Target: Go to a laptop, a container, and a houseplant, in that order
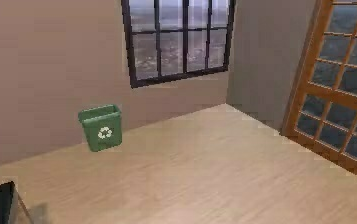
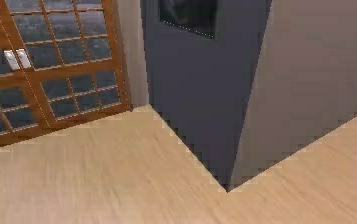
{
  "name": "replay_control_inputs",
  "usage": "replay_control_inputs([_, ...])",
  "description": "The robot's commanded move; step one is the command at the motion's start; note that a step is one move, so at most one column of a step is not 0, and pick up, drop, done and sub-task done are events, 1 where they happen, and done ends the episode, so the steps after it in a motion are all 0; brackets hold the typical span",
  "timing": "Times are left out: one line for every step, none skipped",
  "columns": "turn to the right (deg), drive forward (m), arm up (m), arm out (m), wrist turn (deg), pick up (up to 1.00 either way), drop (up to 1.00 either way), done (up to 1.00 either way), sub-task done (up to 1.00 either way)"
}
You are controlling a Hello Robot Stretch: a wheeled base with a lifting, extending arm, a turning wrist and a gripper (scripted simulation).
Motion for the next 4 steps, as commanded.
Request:
replay_control_inputs([45.0, 0.00, 0.00, 0.00, 0.0, 0.00, 0.00, 0.00, 0.00])
replay_control_inputs([45.0, 0.00, 0.00, 0.00, 0.0, 0.00, 0.00, 0.00, 0.00])
replay_control_inputs([33.0, 0.00, 0.00, 0.00, 0.0, 0.00, 0.00, 0.00, 0.00])
replay_control_inputs([0.0, 0.25, 0.00, 0.00, 0.0, 0.00, 0.00, 0.00, 0.00])
